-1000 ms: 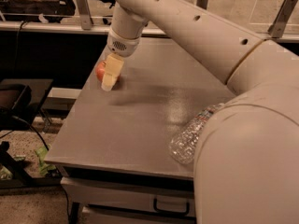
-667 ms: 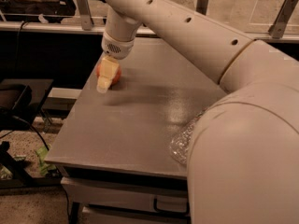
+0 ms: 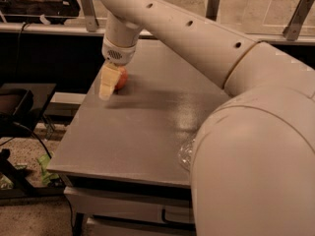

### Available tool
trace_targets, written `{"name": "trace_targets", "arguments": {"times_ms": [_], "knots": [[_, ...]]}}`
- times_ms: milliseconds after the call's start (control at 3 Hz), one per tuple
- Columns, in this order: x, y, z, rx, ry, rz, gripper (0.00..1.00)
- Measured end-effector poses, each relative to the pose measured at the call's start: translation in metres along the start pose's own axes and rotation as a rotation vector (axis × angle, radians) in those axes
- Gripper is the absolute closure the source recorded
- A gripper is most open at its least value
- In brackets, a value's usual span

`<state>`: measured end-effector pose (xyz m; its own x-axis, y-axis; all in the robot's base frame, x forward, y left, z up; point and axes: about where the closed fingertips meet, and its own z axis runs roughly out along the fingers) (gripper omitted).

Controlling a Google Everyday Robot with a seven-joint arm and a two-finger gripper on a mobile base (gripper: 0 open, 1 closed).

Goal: Pick apple

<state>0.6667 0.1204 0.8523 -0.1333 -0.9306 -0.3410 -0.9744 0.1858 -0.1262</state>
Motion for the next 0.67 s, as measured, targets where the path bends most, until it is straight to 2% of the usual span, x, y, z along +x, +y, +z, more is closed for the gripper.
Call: {"name": "trace_targets", "arguments": {"times_ms": [333,667], "knots": [[-0.0004,-0.0027,-0.0028,-0.005,0.004,-0.008,0.48],[0.0014,-0.0065,-0.0079,-0.006,0.005,-0.012,0.71]]}}
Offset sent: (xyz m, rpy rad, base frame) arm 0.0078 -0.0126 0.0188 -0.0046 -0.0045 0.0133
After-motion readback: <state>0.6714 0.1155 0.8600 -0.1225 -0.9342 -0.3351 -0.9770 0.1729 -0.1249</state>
